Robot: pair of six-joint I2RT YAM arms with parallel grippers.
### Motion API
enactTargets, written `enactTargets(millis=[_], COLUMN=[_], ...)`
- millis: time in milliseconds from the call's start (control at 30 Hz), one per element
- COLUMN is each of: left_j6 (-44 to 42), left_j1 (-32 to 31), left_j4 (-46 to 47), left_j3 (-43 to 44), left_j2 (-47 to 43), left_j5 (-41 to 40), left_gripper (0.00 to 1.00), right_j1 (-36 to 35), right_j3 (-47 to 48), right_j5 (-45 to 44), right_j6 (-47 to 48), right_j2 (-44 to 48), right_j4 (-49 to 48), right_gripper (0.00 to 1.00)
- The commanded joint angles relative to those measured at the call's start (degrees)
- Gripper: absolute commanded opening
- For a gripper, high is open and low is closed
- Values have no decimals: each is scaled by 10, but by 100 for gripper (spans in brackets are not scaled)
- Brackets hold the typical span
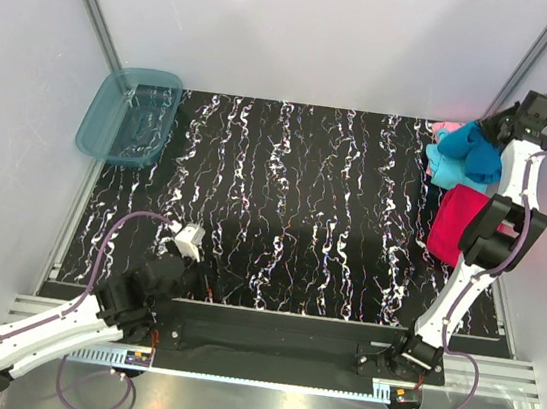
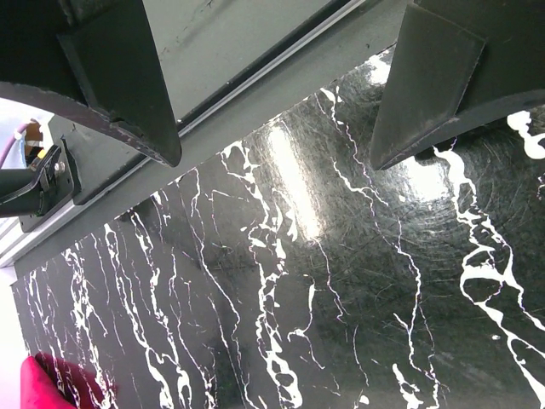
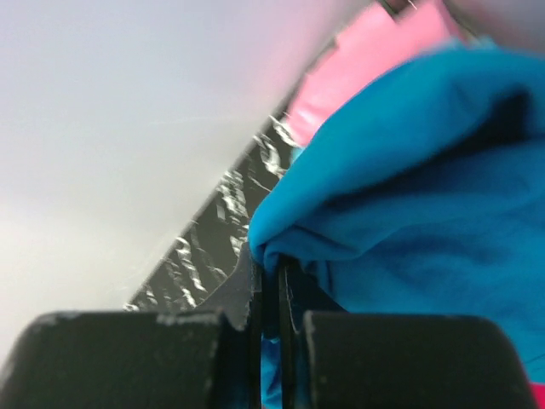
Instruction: Fold and stack the t-shirts
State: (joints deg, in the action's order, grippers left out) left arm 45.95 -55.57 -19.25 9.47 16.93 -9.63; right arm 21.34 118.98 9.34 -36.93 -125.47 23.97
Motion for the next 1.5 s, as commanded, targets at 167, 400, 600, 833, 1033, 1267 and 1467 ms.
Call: enactTargets(millis=[167,400,600,833,1033,1267,1467], left_j6=[3,-3,-3,4,2,6,5], left_j1=[-3,-3,-3,-3,-3,-3,-3], left_j4=[45,44,43,41,47,67,51], left_j3=[13,27,29,24,34,36,42], left_j2=[2,20,22,20,43,53,12], left_j5=[-3,-3,-2,-6,-10,-5,4], left_gripper=[99,99,99,99,99,99,98], right_j1=[-5,-5,-2,-2,-2,-2,-3], right_j3=[216,155,111,225,264,96,-76], right_j5=[32,35,38,52,76,87,82], right_j6=[-24,-13,-10,-22,-36,-40,-75], right_j2=[-67,-71,-71,-125,-145,-88,-14], right_j4=[30,4,-24,-12,-11,-17,-40], right_gripper=[0,0,0,0,0,0,2])
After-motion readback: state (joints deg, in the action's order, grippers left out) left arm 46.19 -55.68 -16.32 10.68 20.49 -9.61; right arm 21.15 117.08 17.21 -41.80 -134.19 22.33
